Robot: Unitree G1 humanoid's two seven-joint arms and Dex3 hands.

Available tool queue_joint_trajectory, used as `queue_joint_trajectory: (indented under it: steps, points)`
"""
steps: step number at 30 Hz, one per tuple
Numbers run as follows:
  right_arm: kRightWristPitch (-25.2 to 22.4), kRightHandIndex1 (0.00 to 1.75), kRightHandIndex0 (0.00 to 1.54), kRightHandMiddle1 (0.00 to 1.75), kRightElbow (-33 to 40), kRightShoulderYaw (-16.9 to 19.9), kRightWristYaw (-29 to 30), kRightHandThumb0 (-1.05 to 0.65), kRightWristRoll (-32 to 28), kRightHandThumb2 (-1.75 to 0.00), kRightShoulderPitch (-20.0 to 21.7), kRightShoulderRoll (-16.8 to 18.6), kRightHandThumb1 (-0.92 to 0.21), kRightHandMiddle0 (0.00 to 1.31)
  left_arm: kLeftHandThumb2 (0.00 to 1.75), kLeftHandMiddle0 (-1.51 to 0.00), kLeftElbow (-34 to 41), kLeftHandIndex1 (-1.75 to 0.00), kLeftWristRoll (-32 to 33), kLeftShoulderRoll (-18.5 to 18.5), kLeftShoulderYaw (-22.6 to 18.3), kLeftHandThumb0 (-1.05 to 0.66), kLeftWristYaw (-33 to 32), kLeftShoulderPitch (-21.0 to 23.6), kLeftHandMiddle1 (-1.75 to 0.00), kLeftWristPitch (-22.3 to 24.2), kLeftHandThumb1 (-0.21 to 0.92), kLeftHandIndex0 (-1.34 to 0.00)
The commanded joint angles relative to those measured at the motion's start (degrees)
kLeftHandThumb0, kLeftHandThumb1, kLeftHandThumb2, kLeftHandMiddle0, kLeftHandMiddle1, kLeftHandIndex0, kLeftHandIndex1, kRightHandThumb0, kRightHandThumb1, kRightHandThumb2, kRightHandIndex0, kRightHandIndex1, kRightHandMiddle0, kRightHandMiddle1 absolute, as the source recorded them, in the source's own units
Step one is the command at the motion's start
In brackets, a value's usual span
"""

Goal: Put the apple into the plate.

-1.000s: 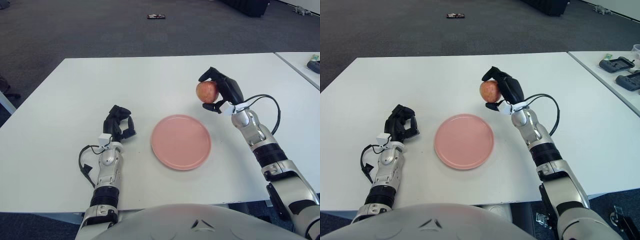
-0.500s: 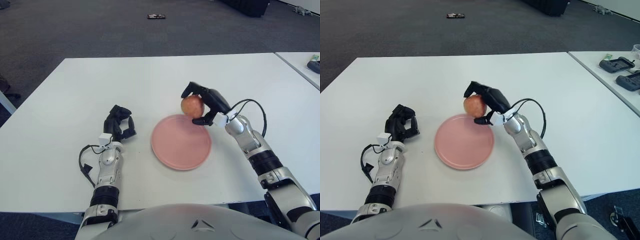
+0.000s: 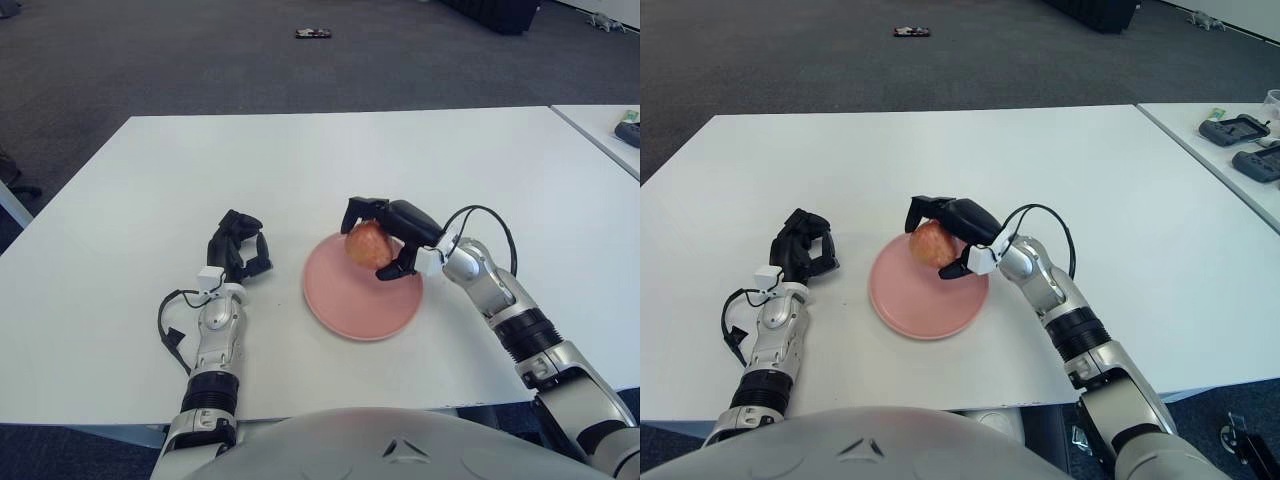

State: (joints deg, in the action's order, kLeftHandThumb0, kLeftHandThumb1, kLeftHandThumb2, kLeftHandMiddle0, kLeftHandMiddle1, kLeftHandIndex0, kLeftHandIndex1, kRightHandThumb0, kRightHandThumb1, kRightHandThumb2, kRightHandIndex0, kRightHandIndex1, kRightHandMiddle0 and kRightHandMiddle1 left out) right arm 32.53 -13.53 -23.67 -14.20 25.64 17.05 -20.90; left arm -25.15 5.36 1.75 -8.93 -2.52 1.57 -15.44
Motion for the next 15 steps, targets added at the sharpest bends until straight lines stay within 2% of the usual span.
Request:
queue_joint_trajectory:
  steps: [1,15]
  points:
    - [1.57,1.49,1.02,1.75,-1.98,-1.25,0.47,0.00,2.17,-1.75,0.01,0.00,0.15,0.76,1.41,-1.16,-2.35,-1.75,0.28,0.23,-0.06,-0.50,0.22,-2.07,-1.75,1.98,0.26,-0.66]
    - [6.96,1.56,0.99,1.75,-6.16,-5.49,-1.30,0.00,5.65,-1.74,1.47,-1.32,0.12,0.73,1.39,-1.14,-2.92,-1.75,-0.82,-0.44,0.28,-0.50,-0.45,-1.99,-1.75,1.81,0.27,-0.65]
